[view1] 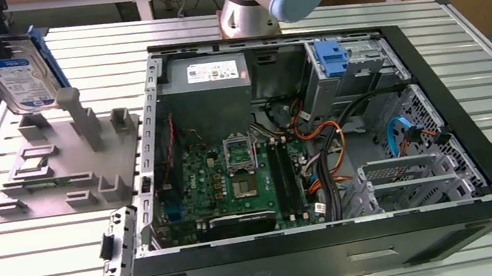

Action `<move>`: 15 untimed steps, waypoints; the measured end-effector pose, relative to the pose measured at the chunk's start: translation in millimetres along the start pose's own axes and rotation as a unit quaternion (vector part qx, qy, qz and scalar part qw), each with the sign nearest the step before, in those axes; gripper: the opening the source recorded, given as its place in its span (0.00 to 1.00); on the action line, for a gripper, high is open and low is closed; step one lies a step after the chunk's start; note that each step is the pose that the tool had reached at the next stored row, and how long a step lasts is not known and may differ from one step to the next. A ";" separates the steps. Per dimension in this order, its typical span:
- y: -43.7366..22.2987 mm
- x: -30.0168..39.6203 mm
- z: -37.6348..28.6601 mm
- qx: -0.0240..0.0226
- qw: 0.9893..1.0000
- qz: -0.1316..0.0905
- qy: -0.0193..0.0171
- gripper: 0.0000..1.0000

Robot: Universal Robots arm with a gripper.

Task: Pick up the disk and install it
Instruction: 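Pick up the disk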

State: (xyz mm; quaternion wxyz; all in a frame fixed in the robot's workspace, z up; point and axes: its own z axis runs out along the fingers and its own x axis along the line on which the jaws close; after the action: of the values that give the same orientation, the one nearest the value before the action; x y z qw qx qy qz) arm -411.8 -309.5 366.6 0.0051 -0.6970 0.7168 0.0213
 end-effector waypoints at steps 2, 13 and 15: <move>0.0 0.0 -0.1 0.000 1.000 0.000 0.000 0.35; 0.4 -0.6 -16.5 0.000 1.000 0.000 0.000 0.35; 0.5 -0.8 -21.5 0.000 1.000 0.000 0.000 0.35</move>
State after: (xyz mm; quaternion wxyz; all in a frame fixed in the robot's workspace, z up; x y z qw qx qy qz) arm -411.8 -309.5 388.1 0.0050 -0.6970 0.7168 0.0214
